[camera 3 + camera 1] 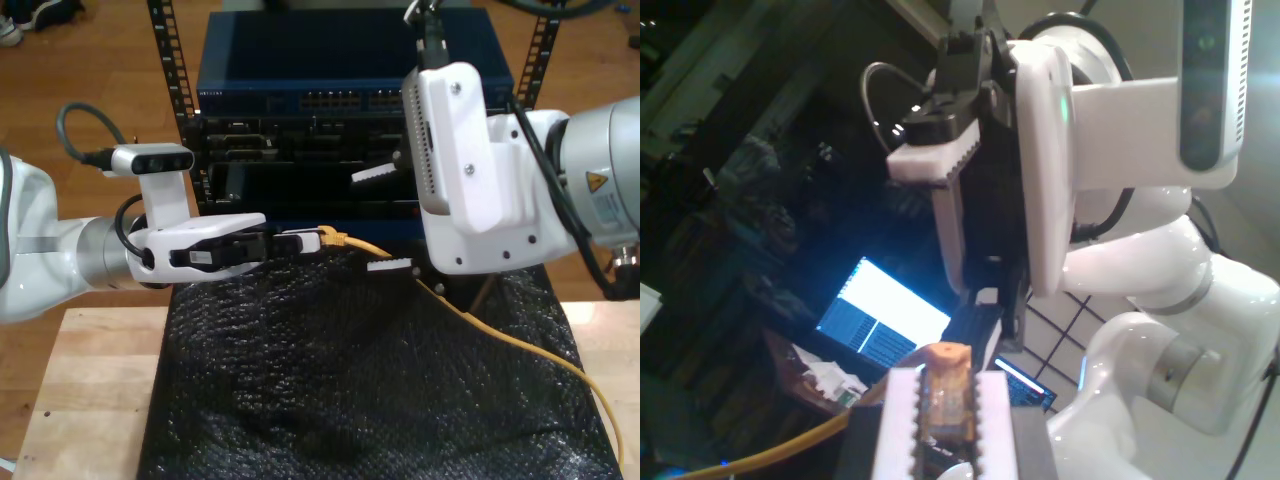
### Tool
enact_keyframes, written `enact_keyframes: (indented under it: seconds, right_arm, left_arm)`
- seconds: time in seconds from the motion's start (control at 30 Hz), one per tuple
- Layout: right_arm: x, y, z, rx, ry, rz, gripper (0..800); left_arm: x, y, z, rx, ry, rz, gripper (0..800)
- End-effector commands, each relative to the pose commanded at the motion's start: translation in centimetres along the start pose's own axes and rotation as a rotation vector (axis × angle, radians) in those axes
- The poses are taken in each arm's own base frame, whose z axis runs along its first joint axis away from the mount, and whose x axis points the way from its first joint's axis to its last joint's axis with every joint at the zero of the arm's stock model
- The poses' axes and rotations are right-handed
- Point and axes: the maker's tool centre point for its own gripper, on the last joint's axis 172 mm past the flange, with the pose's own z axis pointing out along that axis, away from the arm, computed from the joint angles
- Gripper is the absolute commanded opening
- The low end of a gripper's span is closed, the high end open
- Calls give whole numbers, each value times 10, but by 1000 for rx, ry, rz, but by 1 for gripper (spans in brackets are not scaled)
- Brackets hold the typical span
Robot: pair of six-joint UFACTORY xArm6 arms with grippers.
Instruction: Grab the cable and plug it in
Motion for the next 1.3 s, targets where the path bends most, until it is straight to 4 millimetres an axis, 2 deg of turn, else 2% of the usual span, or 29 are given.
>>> enact_keyframes:
  seconds: [0.37, 0.47, 0.53, 0.57, 0.73, 0.93, 1.3]
  right_arm:
    - [4, -6, 15, -21, 0, -52, 627]
    - [5, -5, 14, -23, 2, -51, 577]
    - [5, -4, 14, -28, 2, -44, 470]
    - [5, -2, 13, -34, 1, -45, 444]
    - [3, 0, 13, -42, -3, -43, 407]
    - [4, 0, 13, -42, -2, -38, 407]
    - [20, -6, 17, -25, 27, -48, 403]
  left_arm:
    - [-2, 2, 0, -16, 13, -13, 20]
    - [-4, 3, 0, -21, 17, -18, 20]
    - [-4, 3, 0, -21, 17, -19, 20]
    - [-4, 3, 0, -21, 17, -19, 20]
    - [-4, 4, 1, -23, 18, -30, 20]
    - [-3, 10, 2, -46, 21, -34, 20]
    - [4, 15, 2, -75, 47, -34, 20]
